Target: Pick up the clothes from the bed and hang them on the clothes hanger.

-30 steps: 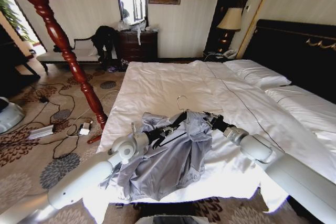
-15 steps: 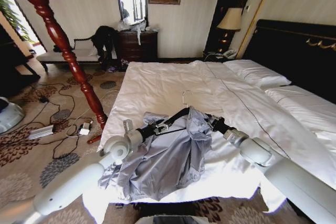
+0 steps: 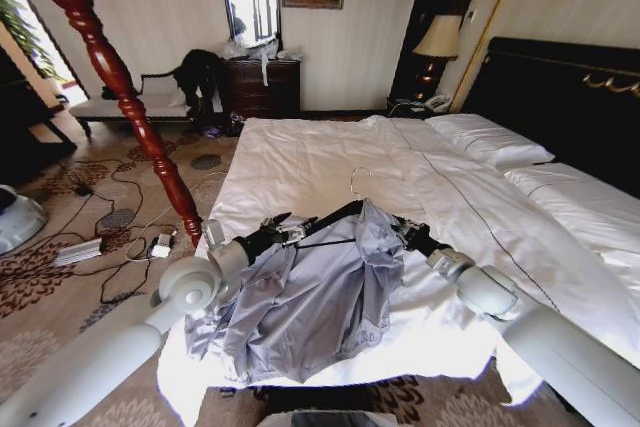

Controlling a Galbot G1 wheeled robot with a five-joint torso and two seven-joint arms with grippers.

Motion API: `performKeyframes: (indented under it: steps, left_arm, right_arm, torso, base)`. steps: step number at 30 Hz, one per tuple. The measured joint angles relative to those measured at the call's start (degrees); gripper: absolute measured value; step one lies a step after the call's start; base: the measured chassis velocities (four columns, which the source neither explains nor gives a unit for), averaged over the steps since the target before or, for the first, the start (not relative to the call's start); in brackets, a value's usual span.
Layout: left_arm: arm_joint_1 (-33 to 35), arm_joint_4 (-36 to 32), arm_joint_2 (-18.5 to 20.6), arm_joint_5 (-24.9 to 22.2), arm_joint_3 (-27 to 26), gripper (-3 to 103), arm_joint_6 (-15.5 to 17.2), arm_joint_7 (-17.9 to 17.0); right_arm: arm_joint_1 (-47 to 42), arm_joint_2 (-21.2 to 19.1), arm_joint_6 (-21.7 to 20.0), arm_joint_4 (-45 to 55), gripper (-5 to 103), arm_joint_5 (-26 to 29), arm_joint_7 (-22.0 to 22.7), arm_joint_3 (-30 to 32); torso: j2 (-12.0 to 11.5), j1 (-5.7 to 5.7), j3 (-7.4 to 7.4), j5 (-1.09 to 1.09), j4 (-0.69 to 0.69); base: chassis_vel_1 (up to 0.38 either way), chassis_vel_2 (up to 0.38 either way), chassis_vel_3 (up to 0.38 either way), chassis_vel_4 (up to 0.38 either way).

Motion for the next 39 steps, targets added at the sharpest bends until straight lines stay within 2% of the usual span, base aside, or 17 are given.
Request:
performKeyframes:
  steps: [6,10,15,20,23,29,31,39]
  left_arm:
    - [5.48,4.51,-0.89,1.17,-4.8,100,0.01,-1.09]
    - [7.82,6.83,-1.43,1.23,-6.44,100,0.13,-0.41]
    - [7.47,9.91,-2.41,1.08,-6.34,100,0.18,0.22]
    - [4.32,16.11,-4.01,1.64,-3.05,100,0.65,3.67]
    - [0.96,22.81,-5.33,5.02,2.02,100,0.53,7.3]
    - [-3.68,28.38,-8.27,5.23,6.11,100,0.56,7.88]
    - [-6.83,32.63,-10.53,5.02,7.85,100,0.67,8.53]
    - [-11.46,39.96,-15.18,2.16,9.45,100,1.13,10.37]
  right_arm:
    - [-0.37,0.37,-0.4,0.52,17,0.17,0.48,0.48]
    - [-0.71,0.42,-0.41,0.67,17,0.03,0.78,0.49]
    - [-0.26,0.41,-0.4,0.87,17,0.05,0.88,0.09]
    - [-0.29,-0.02,-0.41,2.34,17,0.29,1.12,0.14]
    - [-0.42,-0.17,-0.4,4.48,17,0.37,1.45,0.42]
    - [0.27,-0.08,-0.43,5.67,17,1.17,1.62,-0.17]
    - [0.25,0.07,-0.59,6.33,17,1.77,1.91,-0.44]
    - [0.14,0.38,-0.66,5.84,17,2.41,2.49,-0.59]
  torso:
    - [0.0,0.0,0.0,0.0,0.02]
    - [0.0,0.0,0.0,0.0,0.02]
    - [0.0,0.0,0.0,0.0,0.02]
    - [0.0,0.0,0.0,0.01,0.01]
    - [0.0,0.0,0.01,-0.01,0.02]
    - [0.0,0.0,0.0,0.03,0.03]
    - [0.0,0.0,0.0,-0.01,-0.01]
    - [0.0,0.0,0.0,0.02,0.01]
  base:
    - [0.0,0.0,0.0,0.0]
    - [0.0,0.0,0.0,0.0]
    - [0.0,0.0,0.0,0.0]
    - [0.0,0.0,0.0,0.0]
    - [0.0,0.0,0.0,0.0]
    - [0.0,0.0,0.0,0.0]
    - [0.0,0.0,0.0,0.0]
    - [0.0,0.0,0.0,0.0]
